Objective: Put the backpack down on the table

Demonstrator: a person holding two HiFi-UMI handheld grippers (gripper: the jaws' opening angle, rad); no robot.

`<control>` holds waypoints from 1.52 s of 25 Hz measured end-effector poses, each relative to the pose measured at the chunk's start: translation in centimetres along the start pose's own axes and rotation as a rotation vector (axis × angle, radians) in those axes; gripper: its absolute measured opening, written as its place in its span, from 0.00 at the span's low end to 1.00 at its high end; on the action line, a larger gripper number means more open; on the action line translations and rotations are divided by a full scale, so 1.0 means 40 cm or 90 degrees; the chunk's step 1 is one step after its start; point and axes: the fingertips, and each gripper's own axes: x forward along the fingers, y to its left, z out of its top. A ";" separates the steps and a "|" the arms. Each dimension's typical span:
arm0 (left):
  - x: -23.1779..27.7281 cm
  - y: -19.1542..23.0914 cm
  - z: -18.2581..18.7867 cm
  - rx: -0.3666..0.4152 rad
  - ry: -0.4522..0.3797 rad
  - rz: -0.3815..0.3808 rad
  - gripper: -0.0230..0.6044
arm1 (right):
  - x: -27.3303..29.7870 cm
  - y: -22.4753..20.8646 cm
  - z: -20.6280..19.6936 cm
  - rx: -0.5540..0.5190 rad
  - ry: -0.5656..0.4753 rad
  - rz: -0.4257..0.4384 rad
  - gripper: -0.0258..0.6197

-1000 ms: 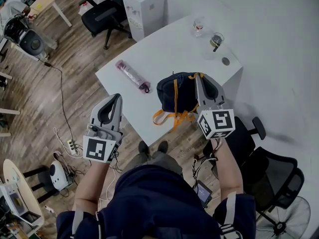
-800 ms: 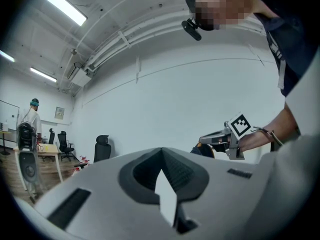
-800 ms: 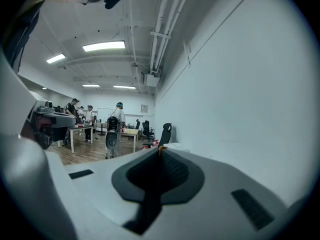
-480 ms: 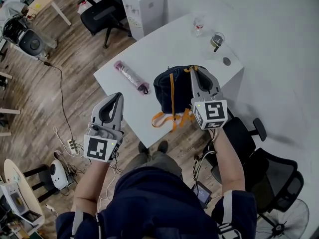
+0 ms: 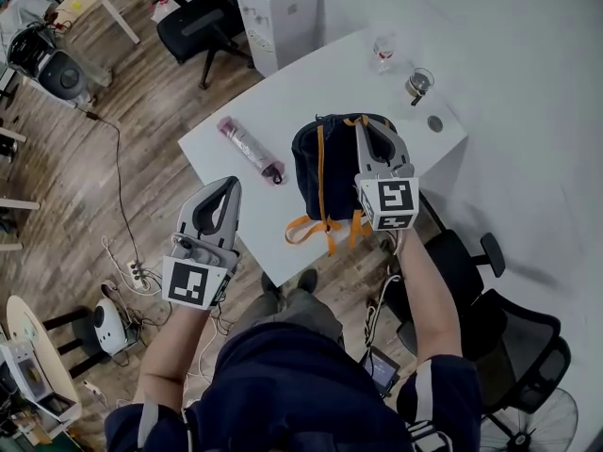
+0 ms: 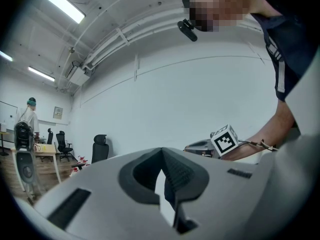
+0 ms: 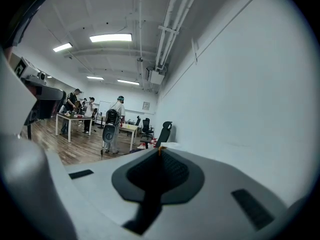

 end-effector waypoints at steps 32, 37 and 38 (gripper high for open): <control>0.077 0.006 -0.089 -0.009 0.033 -0.020 0.04 | 0.263 -0.069 -0.281 -0.023 0.113 -0.018 0.04; 0.062 0.021 -0.091 -0.017 0.027 -0.033 0.04 | 0.285 -0.066 -0.311 -0.030 0.135 -0.029 0.04; 0.059 0.027 -0.090 -0.019 0.025 -0.037 0.04 | 0.289 -0.064 -0.317 -0.031 0.140 -0.033 0.04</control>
